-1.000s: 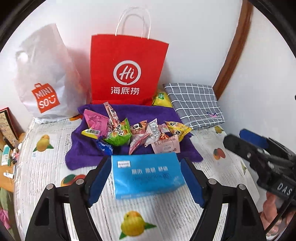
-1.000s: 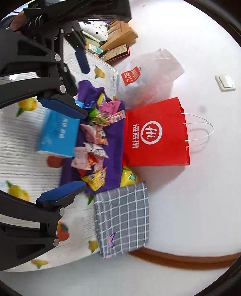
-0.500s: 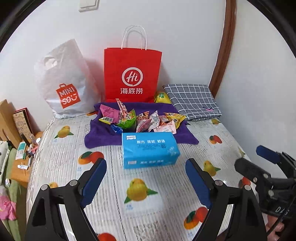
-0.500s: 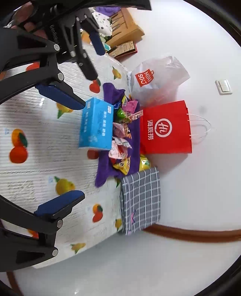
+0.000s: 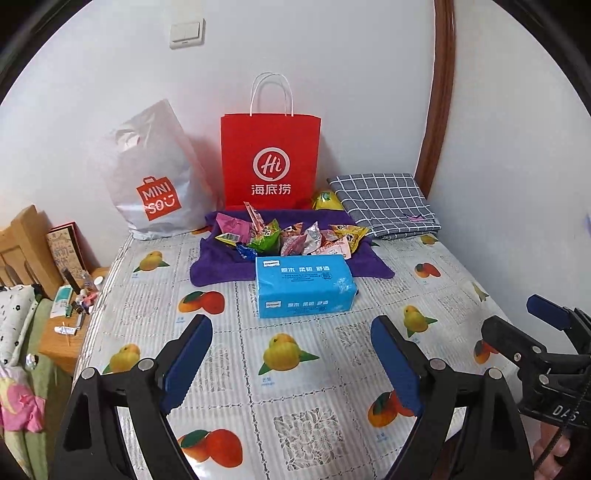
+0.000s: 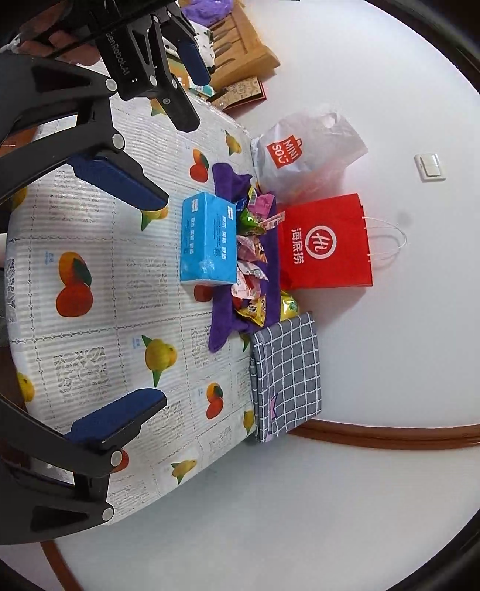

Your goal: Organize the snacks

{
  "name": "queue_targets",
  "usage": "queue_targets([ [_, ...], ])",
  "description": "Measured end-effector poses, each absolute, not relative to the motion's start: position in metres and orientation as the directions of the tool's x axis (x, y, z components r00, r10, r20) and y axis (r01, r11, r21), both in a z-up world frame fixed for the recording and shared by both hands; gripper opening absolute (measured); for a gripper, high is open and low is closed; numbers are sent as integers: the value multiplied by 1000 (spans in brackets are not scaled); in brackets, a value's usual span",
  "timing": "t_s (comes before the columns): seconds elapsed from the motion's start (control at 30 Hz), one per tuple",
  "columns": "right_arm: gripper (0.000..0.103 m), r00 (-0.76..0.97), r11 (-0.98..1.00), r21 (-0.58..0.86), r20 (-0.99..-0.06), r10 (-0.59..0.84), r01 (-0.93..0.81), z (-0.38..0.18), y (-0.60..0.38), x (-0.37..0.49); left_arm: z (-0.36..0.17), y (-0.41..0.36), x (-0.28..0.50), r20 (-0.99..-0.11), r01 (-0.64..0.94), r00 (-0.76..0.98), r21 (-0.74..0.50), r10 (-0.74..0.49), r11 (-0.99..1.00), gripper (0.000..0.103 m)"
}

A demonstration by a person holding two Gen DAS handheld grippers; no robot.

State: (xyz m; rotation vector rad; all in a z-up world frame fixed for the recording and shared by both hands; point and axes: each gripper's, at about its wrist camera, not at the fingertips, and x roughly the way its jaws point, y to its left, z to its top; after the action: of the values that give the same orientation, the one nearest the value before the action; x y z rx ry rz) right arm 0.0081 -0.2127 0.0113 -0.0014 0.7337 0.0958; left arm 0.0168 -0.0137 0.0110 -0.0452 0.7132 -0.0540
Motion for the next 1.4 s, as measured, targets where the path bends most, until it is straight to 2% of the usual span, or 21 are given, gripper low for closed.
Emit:
queue_targets([
  [1.4,96,758,995,39,-645,93,-89,20,-215,-16,19,-27,3,-642,40,765,-33,-52,999,87],
])
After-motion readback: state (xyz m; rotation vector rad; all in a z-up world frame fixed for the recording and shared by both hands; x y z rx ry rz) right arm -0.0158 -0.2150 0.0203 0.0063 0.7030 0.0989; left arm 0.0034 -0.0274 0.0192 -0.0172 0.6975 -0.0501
